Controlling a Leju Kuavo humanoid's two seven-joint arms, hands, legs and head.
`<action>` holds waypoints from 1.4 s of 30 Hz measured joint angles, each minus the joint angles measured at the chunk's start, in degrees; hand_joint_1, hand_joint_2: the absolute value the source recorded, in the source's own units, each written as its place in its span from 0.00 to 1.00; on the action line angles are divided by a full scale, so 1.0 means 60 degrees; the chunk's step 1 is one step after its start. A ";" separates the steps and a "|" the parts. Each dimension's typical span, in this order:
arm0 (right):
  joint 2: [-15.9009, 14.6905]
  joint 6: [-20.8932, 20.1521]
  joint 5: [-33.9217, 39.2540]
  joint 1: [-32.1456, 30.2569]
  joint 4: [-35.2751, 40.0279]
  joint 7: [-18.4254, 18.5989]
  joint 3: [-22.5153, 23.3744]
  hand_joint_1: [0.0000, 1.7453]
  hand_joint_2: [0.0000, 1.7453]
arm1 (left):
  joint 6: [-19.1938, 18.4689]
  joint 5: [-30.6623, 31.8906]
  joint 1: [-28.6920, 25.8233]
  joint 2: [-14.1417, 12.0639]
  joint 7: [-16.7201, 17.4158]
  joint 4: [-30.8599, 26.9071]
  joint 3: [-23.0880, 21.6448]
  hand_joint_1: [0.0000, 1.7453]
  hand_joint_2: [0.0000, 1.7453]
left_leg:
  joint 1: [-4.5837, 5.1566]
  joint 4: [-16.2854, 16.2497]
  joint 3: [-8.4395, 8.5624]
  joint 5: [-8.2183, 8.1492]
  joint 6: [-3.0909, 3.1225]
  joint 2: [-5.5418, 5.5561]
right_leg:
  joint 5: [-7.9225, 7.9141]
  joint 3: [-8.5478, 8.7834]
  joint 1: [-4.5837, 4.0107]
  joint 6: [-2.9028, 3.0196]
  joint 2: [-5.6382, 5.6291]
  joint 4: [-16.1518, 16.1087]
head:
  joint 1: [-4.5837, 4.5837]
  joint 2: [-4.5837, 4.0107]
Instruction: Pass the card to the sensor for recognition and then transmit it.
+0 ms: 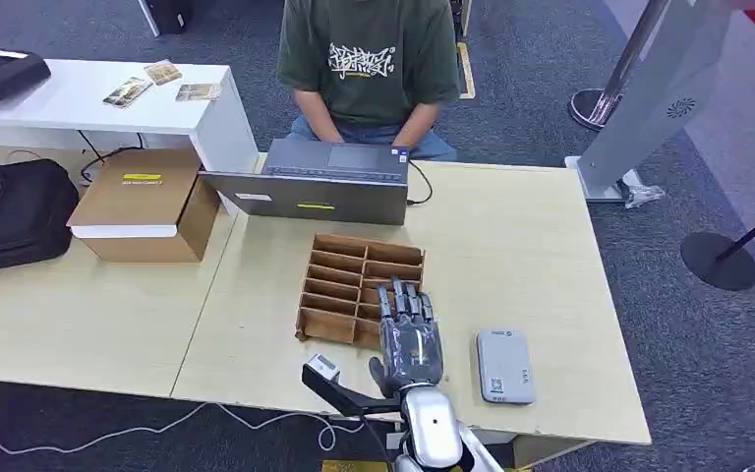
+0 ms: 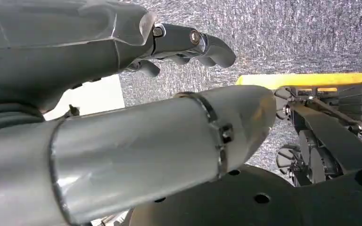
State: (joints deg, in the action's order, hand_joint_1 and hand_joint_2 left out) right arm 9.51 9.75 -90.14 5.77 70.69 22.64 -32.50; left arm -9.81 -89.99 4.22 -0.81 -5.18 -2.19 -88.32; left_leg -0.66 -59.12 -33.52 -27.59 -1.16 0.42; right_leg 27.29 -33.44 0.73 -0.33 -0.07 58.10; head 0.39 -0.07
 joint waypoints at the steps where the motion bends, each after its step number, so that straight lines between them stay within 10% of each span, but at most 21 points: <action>1: 0.0000 -0.0011 0.0000 0.0000 0.0000 -0.0022 0.0000 0.00 1.00 | 0.0000 0.0000 0.0000 0.0000 0.0000 0.0000 0.0000 0.00 0.00 | 0.0000 0.0000 0.0000 0.0000 0.0000 0.0000 | 0.0000 0.0000 0.0000 0.0000 0.0000 0.0000 | 0.0000 0.0000; 42: -0.0004 0.0193 0.0004 0.0210 -0.0885 0.0361 -0.0044 0.00 1.00 | -0.0026 0.0000 -0.0002 -0.0004 0.0000 0.0000 0.0000 0.00 0.00 | 0.0000 0.0000 -0.0001 0.0000 0.0000 0.0000 | 0.0000 0.0001 0.0000 0.0000 0.0000 0.0000 | 0.0000 0.0000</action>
State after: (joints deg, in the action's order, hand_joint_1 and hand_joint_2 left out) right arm 9.49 10.91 -90.12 7.03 65.37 24.81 -32.76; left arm -9.97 -89.99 4.20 -0.83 -5.18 -2.19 -88.32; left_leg -0.66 -59.12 -33.53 -27.59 -1.16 0.42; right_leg 27.29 -33.43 0.73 -0.33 -0.07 58.10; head 0.39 -0.07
